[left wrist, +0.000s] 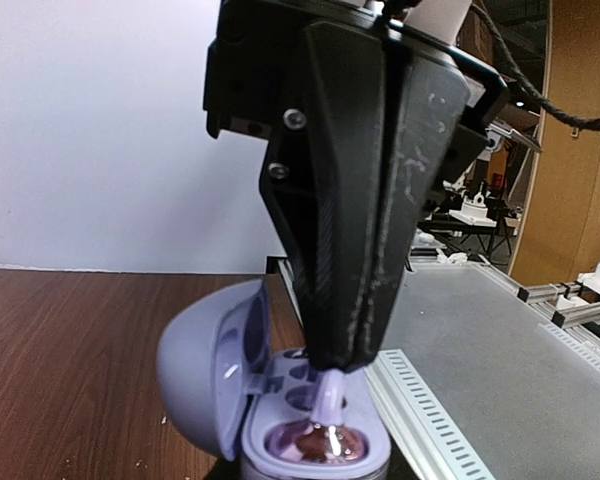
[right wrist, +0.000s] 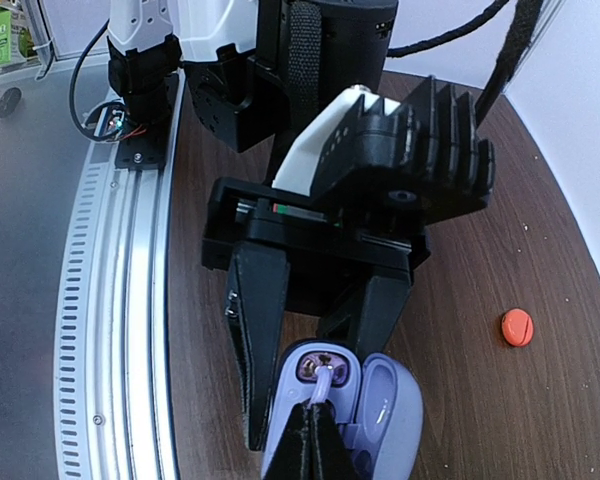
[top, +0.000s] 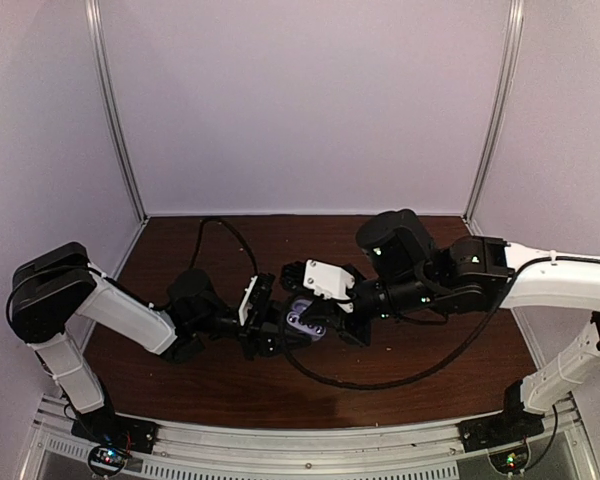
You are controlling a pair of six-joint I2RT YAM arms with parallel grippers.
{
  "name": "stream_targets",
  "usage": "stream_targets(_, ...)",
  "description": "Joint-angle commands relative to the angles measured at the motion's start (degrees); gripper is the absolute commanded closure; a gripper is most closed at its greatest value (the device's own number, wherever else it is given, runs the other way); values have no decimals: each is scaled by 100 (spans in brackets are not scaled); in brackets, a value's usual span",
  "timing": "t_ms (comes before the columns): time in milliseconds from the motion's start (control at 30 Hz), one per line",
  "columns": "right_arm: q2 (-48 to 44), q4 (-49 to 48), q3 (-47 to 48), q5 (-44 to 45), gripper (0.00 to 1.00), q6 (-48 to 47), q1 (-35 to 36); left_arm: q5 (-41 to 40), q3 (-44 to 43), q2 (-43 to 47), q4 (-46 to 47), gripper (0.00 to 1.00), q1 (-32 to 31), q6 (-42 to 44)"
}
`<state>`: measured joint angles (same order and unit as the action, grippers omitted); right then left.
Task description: Insert the wireless bluetooth earbuds into the charging case
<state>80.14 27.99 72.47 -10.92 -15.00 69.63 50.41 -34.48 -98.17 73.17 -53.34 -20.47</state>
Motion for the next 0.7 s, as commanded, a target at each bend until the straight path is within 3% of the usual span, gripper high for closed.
stream_targets(0,168,347,-142,-139,98,23,86,-100,-81,60,479,100,43,52)
stream_targets(167,20,255,-39,-85,90,60,73,-131,-38,88,452,100,48,113)
stream_targets(300,-301,-84,0,-106,74,185,26,-136,-6,83,542,100,43,87)
stream_targets(467,-583,-365,43,-516,70,297,-26,-153,10,120,497,100,43,124)
stream_targets(667,-884,-604,-233,-737,46,385,-394,-215,29,291,283,100,44,241)
